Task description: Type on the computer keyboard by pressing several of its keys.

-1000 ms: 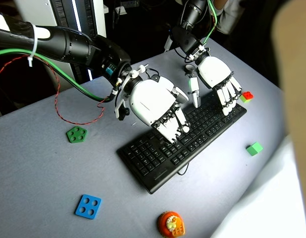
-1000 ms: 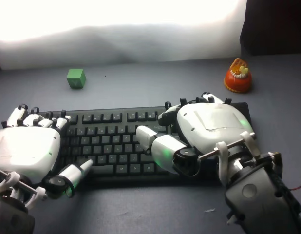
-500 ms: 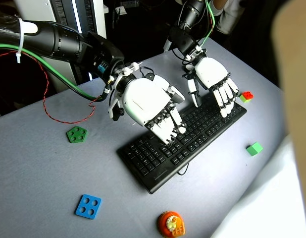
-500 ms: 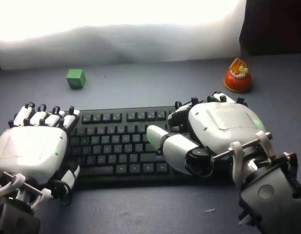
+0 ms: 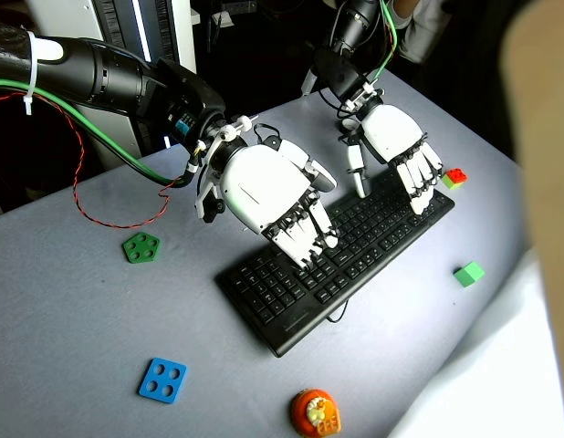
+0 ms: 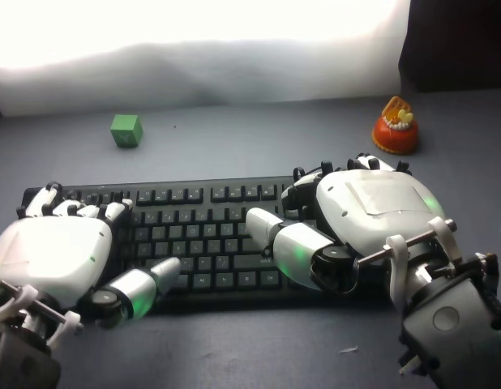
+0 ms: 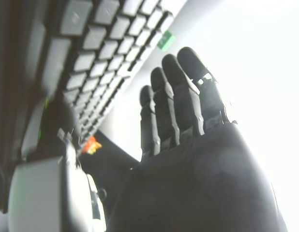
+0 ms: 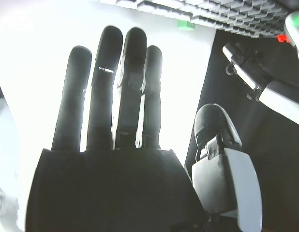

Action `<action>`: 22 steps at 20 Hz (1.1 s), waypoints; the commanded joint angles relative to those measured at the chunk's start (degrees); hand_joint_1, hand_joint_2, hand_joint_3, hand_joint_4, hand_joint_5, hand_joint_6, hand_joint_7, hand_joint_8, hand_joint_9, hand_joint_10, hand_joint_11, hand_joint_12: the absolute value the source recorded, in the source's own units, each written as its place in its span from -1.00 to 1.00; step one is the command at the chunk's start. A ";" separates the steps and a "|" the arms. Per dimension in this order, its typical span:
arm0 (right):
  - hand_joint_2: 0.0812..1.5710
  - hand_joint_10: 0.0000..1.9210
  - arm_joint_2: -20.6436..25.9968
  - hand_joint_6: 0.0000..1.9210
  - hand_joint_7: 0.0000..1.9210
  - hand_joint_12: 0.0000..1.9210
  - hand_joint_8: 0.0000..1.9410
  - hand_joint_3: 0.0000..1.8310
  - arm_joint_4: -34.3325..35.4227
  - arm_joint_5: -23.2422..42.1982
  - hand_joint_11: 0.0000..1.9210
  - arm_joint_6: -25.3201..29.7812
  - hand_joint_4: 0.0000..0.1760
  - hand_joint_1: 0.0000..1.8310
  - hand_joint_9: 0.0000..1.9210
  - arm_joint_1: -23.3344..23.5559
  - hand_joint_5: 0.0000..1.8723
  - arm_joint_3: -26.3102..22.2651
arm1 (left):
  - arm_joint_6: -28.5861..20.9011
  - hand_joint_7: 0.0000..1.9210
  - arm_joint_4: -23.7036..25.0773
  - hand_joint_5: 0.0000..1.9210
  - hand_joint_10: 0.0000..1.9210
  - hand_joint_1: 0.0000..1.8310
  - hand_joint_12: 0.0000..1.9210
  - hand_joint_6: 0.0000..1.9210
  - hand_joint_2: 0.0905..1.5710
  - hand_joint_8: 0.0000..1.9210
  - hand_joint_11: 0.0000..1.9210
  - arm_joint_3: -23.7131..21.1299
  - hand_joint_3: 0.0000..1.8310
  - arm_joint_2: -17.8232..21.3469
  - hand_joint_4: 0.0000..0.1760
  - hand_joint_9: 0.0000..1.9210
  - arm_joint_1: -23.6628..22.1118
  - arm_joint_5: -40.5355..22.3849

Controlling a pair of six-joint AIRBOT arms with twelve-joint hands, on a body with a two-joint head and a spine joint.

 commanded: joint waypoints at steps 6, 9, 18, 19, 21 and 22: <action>0.57 -0.04 0.92 -0.83 -0.05 0.78 -1.00 -1.00 -5.27 3.51 -0.79 0.44 -1.00 -1.00 -0.39 0.28 -0.26 -0.84 | -0.77 -0.41 3.41 -0.55 -0.46 -1.00 0.47 -0.93 0.43 -0.95 -1.00 -2.11 -1.00 6.27 -0.92 -0.60 -3.19 4.82; 0.57 -0.04 1.16 -0.81 -0.02 0.77 -0.99 -1.00 -5.27 3.50 -0.76 0.44 -1.00 -1.00 -0.36 0.20 -0.23 -0.85 | -0.11 -0.37 3.38 -0.51 -0.41 -1.00 0.50 -0.91 0.43 -0.96 -1.00 -3.93 -1.00 10.79 -1.00 -0.60 -6.03 13.54; 0.56 0.30 2.47 -0.30 0.08 0.93 -0.52 -1.00 -6.44 0.19 -0.59 0.40 -1.00 -1.00 -0.24 1.10 -0.11 -0.87 | 6.61 -0.18 -3.00 -0.35 0.12 -1.00 0.82 -0.52 0.58 -0.59 -0.97 -11.95 -0.99 18.86 -1.00 -0.54 -11.27 22.73; 0.56 0.43 2.79 -0.07 0.01 0.97 -0.15 -1.00 -7.02 -0.38 -0.51 0.41 -1.00 -1.00 -0.23 1.22 -0.12 -0.87 | 6.61 -0.19 -3.14 -0.32 0.26 -1.00 0.86 -0.36 0.61 -0.25 -0.83 -12.34 -0.99 18.90 -1.00 -0.43 -11.34 22.73; 0.58 0.60 3.53 0.29 0.03 0.99 0.29 -1.00 -7.79 -2.04 -0.39 0.44 -1.00 -0.99 -0.13 1.60 -0.10 -0.87 | 6.61 -0.19 -3.55 -0.24 0.56 -0.91 0.97 -0.10 0.63 0.24 -0.58 -12.62 -1.00 18.89 -1.00 -0.32 -11.93 22.72; 0.59 0.84 3.71 0.38 0.10 1.00 0.48 -0.99 -8.13 -2.47 -0.23 0.50 -1.00 -1.00 -0.03 1.63 -0.03 -0.88 | 6.61 -0.19 -3.60 -0.23 0.76 -0.85 0.99 0.13 0.65 0.50 -0.44 -12.55 -0.99 18.89 -1.00 -0.27 -12.22 22.73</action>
